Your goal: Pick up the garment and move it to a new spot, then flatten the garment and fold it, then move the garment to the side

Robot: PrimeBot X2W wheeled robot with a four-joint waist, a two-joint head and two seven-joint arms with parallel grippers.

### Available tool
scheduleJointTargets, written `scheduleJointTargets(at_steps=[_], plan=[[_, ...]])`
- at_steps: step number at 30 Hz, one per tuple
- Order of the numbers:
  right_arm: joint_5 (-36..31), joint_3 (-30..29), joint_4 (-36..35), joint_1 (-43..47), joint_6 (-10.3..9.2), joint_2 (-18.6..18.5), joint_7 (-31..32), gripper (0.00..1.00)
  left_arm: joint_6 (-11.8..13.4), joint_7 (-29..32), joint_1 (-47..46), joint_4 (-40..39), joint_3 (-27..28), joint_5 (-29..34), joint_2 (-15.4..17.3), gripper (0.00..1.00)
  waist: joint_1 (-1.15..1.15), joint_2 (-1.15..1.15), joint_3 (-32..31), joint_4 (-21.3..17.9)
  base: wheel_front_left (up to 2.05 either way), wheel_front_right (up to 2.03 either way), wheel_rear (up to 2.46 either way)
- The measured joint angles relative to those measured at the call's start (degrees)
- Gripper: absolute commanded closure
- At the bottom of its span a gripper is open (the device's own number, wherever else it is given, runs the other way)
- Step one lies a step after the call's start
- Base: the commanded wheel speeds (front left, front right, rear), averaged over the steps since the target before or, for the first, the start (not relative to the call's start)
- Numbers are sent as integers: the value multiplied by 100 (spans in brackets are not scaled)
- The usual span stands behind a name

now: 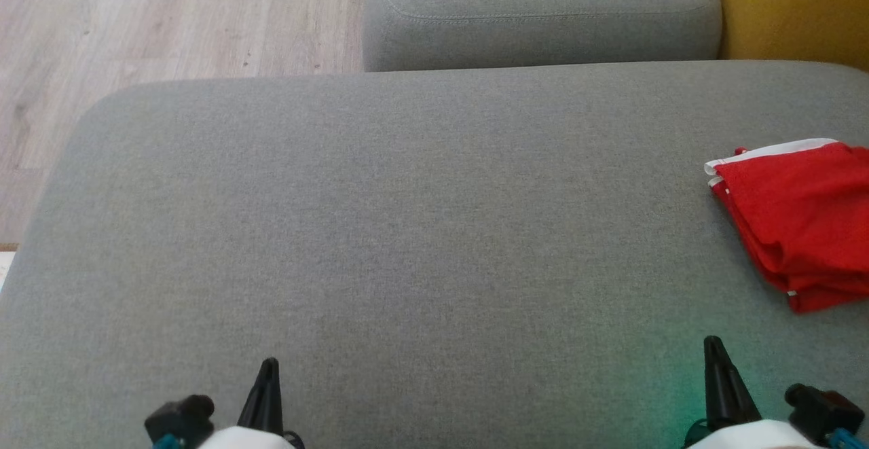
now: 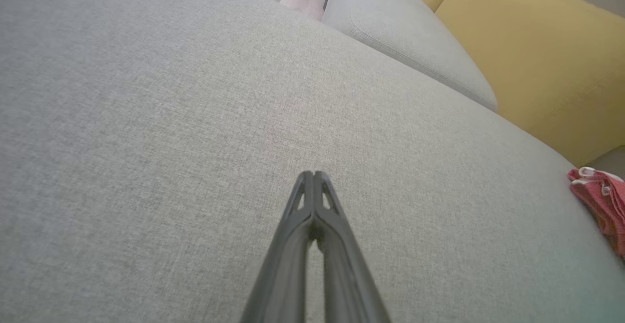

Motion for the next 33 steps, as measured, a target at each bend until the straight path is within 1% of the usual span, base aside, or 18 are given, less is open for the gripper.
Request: scheduleJointTargets(at_steps=[33], plan=[[2417, -167, -22, -342, 0, -5, 490, 100, -436, 460, -410, 55, 466, -2194, 38, 100, 0, 0, 22, -113, 0, 0, 0]])
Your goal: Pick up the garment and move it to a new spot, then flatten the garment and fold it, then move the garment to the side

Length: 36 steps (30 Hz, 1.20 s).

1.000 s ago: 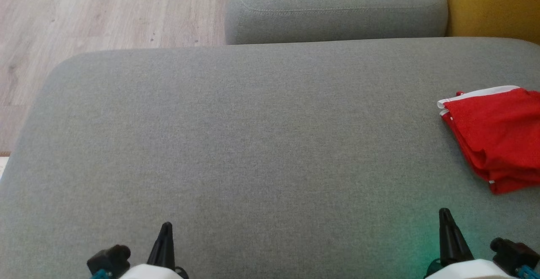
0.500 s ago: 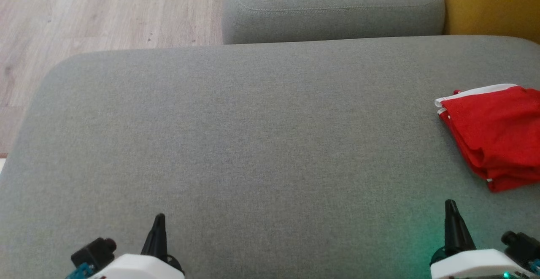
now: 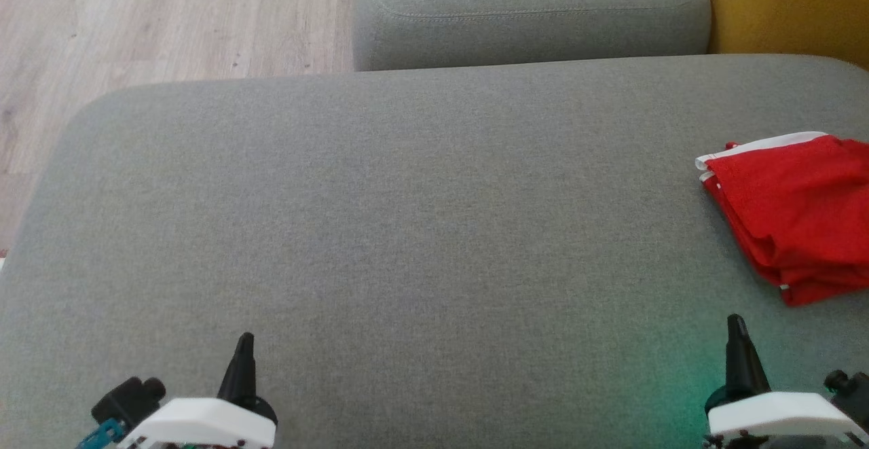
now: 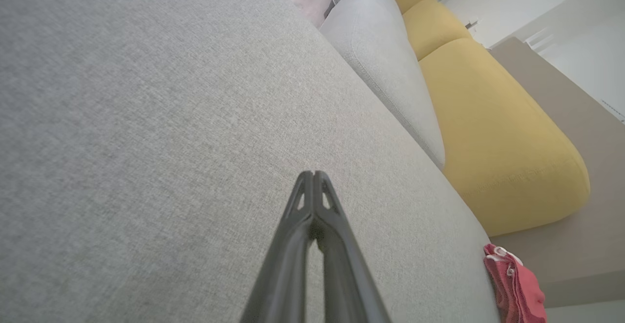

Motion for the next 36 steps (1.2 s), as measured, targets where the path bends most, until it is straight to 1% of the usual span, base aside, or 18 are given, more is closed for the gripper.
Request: scheduleJointTargets(at_steps=[36], plan=[[2519, -213, -59, -456, 0, -7, 591, 100, -448, 554, -474, 98, 597, -2264, 4, 100, 0, 0, 23, -121, 0, 0, 0]])
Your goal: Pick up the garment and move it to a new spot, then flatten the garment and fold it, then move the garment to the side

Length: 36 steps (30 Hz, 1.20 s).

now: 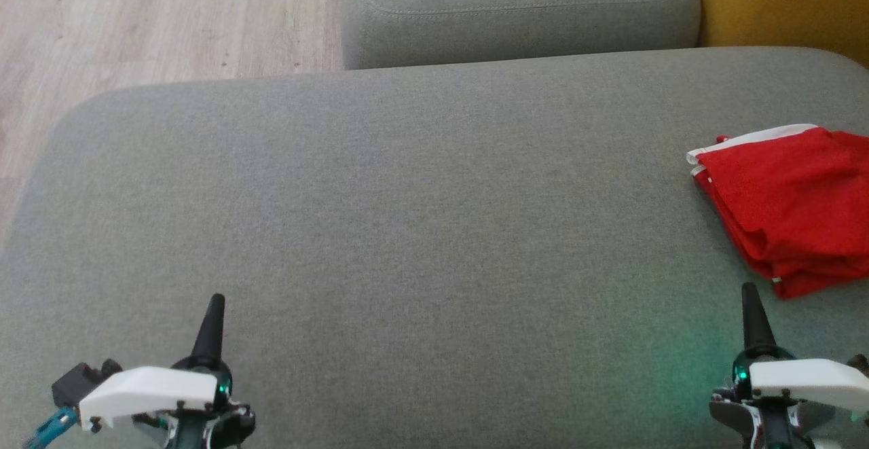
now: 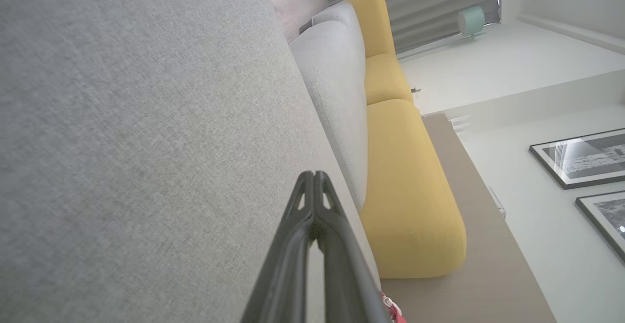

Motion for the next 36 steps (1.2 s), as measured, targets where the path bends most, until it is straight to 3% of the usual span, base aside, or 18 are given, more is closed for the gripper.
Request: scheduleJointTargets(at_steps=[36], plan=[[2215, -209, -33, -450, 0, -4, 511, 100, -400, 542, -451, 64, 576, -1991, -13, 100, 0, 0, 20, -105, 0, 0, 0]])
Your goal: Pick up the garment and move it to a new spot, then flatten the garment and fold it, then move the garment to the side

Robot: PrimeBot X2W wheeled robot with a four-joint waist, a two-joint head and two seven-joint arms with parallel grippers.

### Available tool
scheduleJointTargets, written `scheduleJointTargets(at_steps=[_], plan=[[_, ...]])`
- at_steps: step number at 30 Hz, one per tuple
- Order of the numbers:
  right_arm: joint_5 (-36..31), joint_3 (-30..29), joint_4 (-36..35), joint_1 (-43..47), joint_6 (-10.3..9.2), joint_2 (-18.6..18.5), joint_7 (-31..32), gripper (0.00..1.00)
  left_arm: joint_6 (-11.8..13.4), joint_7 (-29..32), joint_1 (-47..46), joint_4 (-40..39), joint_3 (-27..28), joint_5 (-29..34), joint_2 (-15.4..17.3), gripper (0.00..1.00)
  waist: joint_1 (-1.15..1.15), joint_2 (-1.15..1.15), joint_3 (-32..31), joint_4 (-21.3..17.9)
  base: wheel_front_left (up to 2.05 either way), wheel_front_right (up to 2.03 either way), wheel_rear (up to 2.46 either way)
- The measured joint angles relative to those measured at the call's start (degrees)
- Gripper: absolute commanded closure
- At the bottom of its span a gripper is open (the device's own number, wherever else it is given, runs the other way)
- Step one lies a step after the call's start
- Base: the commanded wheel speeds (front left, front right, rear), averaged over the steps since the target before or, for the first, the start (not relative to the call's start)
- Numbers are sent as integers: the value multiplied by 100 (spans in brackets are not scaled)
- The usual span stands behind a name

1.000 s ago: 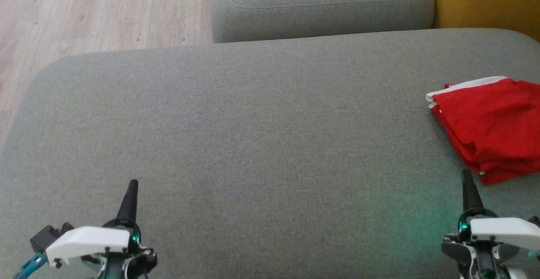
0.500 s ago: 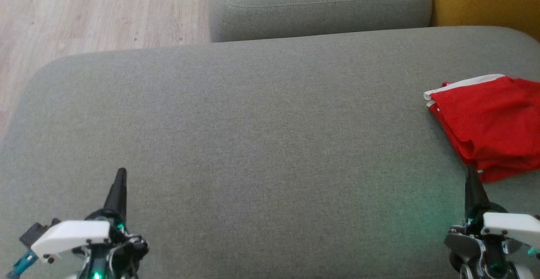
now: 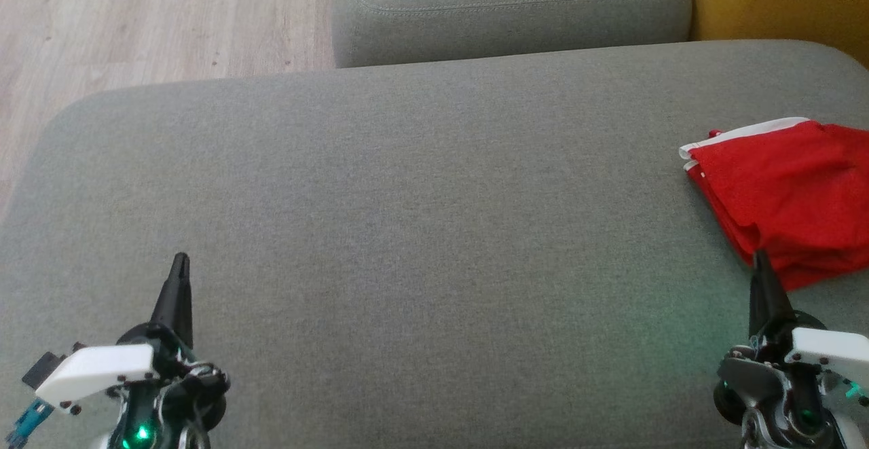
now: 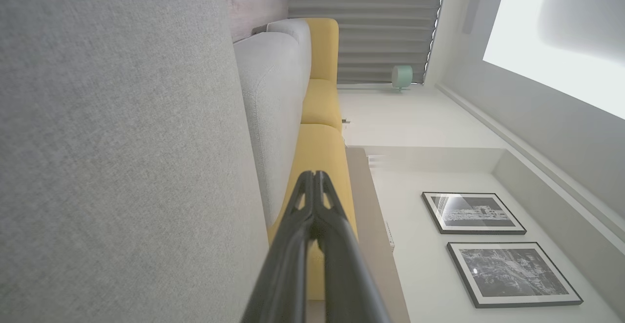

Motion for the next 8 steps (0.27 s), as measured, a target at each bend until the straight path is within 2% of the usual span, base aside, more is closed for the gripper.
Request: scheduleJointTargets(at_steps=[8], plan=[[0, -7, 0, 0, 0, 0, 1, 100, 0, 7, 0, 0, 13, 1, -3, 100, 0, 0, 0, 0, 0, 0, 0]])
